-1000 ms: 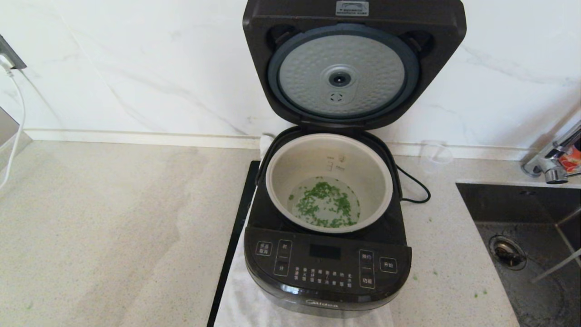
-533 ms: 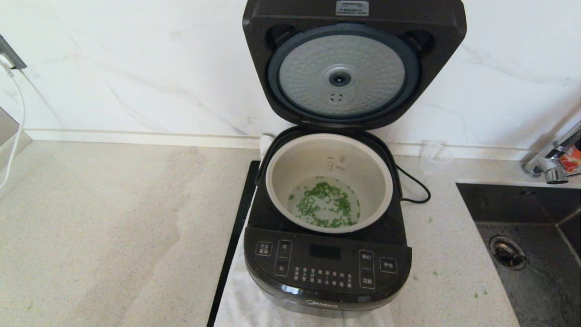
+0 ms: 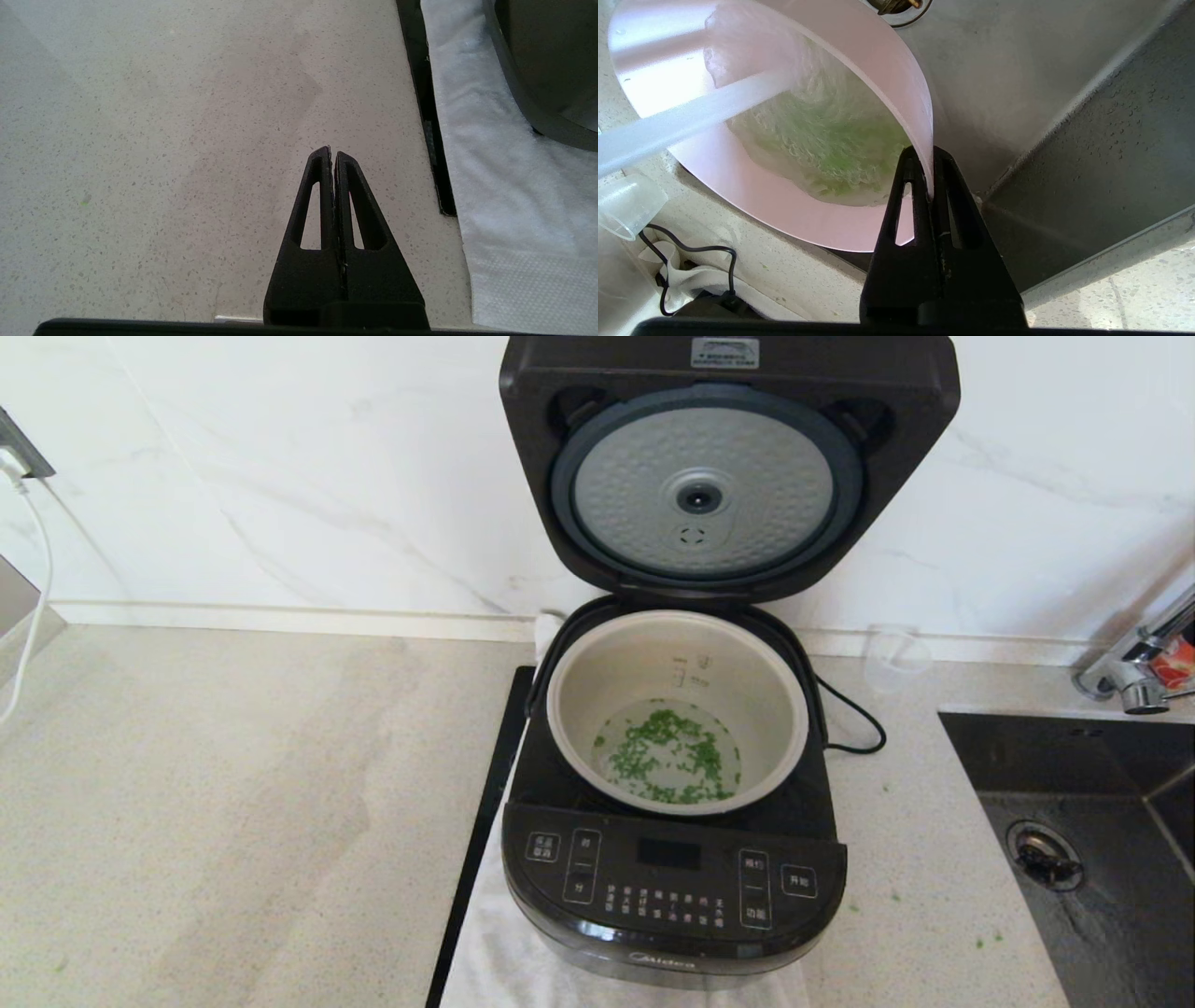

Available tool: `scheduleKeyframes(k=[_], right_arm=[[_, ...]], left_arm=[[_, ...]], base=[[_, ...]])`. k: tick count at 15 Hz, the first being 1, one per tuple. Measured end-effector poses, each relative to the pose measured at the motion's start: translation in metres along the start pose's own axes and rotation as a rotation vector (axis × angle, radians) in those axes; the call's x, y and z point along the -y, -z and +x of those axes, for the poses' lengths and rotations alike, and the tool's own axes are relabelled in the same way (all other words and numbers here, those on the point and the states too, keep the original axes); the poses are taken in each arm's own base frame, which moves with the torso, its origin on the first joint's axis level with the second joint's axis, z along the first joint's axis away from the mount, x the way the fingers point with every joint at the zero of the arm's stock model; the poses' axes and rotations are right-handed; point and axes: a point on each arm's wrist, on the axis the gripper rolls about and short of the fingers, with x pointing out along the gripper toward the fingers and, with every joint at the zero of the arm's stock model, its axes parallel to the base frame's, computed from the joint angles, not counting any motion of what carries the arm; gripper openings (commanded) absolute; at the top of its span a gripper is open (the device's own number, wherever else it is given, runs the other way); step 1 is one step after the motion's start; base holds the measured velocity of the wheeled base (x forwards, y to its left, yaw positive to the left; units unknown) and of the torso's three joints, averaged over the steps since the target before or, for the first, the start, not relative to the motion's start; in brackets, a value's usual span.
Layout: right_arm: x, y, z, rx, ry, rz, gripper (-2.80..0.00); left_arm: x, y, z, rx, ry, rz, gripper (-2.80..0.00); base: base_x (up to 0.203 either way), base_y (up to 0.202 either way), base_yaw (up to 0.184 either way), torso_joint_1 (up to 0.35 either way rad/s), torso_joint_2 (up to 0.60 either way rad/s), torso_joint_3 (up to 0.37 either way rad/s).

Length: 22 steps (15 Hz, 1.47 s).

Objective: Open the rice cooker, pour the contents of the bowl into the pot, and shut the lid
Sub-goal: Fill a bowl with water from the tap, then pour the water from the bowl into the rice cooker

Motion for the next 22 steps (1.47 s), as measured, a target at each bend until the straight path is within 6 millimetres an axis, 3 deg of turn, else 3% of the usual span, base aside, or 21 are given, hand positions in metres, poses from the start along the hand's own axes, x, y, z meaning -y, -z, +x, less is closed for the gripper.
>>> scheduleKeyframes(k=[5, 11, 14, 19, 22], right_arm=[[-0.01, 0.01, -0.009, -0.029, 0.006, 0.0, -2.8], [-0.051, 0.055, -0.022, -0.131, 0.017, -0.066, -2.8], [-0.086, 0.096, -0.03, -0.173, 0.02, -0.179, -2.8], [-0.16, 0.198, -0.053, -0.23, 0.032, -0.458, -2.8], [-0.189, 0.254, -0.071, -0.24, 0.026, -0.592, -2.8]], left_arm=[[0.0, 0.0, 0.0, 0.0, 0.0, 0.0, -2.8], [0.0, 0.0, 0.0, 0.0, 0.0, 0.0, -2.8], [0.0, 0.0, 0.0, 0.0, 0.0, 0.0, -2.8], [0.0, 0.0, 0.0, 0.0, 0.0, 0.0, -2.8], [0.0, 0.0, 0.0, 0.0, 0.0, 0.0, -2.8]], base=[[0.0, 0.0, 0.0, 0.0, 0.0, 0.0], [0.0, 0.0, 0.0, 0.0, 0.0, 0.0], [0.0, 0.0, 0.0, 0.0, 0.0, 0.0], [0.0, 0.0, 0.0, 0.0, 0.0, 0.0], [0.0, 0.0, 0.0, 0.0, 0.0, 0.0]])
